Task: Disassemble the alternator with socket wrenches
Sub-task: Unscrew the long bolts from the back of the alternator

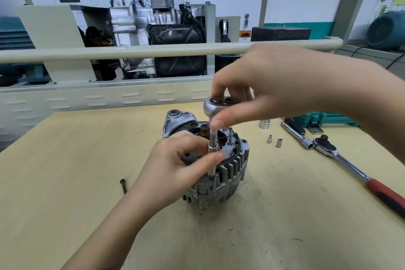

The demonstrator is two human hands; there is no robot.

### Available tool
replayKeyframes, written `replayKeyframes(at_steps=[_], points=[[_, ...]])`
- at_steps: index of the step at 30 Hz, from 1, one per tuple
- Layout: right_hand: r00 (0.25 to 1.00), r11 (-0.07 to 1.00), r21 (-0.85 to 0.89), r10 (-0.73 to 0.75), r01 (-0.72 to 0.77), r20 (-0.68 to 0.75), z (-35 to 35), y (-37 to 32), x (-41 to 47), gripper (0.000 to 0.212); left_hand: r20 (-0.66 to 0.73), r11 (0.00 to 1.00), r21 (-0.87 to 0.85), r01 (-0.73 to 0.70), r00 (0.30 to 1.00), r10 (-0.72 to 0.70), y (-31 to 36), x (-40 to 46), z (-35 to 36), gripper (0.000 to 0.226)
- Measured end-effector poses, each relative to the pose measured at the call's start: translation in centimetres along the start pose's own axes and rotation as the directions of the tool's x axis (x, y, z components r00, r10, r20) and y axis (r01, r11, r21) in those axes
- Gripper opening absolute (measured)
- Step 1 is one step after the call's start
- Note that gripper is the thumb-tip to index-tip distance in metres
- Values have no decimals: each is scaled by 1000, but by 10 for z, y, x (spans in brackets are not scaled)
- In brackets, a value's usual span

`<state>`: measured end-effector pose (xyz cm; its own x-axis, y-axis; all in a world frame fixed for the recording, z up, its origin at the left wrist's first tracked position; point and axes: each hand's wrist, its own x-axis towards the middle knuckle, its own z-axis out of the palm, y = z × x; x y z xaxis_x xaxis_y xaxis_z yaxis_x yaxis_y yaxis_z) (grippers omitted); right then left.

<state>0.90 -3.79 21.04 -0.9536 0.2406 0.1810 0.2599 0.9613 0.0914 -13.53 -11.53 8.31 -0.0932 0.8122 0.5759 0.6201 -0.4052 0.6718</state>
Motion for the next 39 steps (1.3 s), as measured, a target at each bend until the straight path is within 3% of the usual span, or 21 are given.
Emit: replayKeyframes(at_steps=[7,13,19,23,27,29,33,35,39], points=[[994,989,96,-112,111,1,3,5,-2,36,-37,997,-31,66,997,-67,0,-2,2,15],[989,986,85,-144,141,21,2,6,-1,37,70,992,-80,100,993,-95,1,0,-6,10],[997,997,-35,-67,66,-30,3,2,0,58,1,1000,-6,18,1000,-18,2,1,-2,13],[997,997,31,-73,74,-23,4,3,-2,46,23,999,-35,35,999,-34,1,0,-4,11],[993,990,93,-111,106,48,1,4,-2,27,163,991,-104,83,984,-66,-1,-2,-10,11],[987,986,119,-125,114,97,-2,6,-3,33,153,992,-104,67,987,-51,-1,-2,-9,9],[988,985,131,-125,113,90,-3,10,-4,39,88,998,-55,22,996,-17,0,-3,-5,26],[991,989,110,-109,100,74,-2,8,-3,42,56,999,-27,-16,998,18,0,-1,-4,18],[996,996,56,-71,68,47,0,4,-2,66,31,999,-5,-44,999,44,2,0,-1,19]])
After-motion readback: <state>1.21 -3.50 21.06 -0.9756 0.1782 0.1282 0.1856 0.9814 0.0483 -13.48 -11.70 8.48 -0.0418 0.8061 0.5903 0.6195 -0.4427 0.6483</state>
